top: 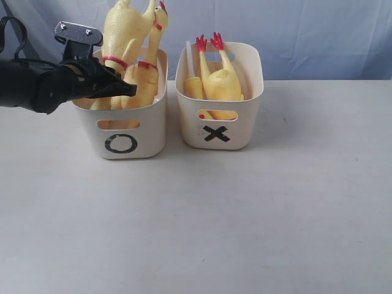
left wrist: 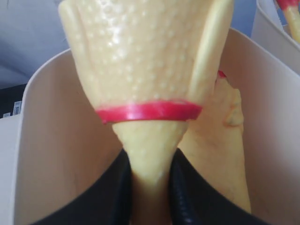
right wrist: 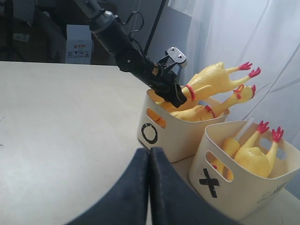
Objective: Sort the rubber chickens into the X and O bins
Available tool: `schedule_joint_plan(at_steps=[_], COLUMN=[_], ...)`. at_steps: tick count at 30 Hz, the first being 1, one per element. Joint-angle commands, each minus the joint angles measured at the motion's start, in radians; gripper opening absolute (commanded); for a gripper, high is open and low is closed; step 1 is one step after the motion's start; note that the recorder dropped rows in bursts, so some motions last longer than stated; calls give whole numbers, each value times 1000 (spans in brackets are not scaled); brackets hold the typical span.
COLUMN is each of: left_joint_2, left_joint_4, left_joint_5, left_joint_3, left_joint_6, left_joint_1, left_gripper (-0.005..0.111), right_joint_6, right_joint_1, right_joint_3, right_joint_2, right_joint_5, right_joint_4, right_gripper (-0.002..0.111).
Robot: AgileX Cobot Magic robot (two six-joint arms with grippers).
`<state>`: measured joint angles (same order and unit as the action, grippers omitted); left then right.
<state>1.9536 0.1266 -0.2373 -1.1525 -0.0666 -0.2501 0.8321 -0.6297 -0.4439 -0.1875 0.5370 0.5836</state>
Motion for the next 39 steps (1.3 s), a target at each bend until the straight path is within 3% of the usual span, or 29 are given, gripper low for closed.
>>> schedule_joint_plan(at_steps=[1, 8, 18, 24, 31, 39], left_joint_2=[-4, -4, -4, -4, -9, -77], left_joint_4=[-17, -17, -17, -17, -17, -17], left_joint_5=[0, 30, 57, 57, 46, -76], left_joint_3=[-5, -5, -5, -5, -5, -5], left_joint_6=[-5, -5, -3, -3, -3, -1], left_joint_1=[3, 3, 3, 3, 3, 3], left_gripper=[0, 1, 41, 53, 57, 57], right_joint_6=[1, 1, 1, 1, 1, 1], right_joint_1=[2, 2, 2, 2, 2, 2], right_joint_3=[5, 5, 5, 5, 5, 5], right_joint_2=[4, 4, 4, 4, 4, 4], right_joint_5=[-1, -2, -2, -2, -2, -2], right_joint_4=[5, 9, 9, 9, 9, 9], right_gripper=[0, 0, 0, 0, 0, 0])
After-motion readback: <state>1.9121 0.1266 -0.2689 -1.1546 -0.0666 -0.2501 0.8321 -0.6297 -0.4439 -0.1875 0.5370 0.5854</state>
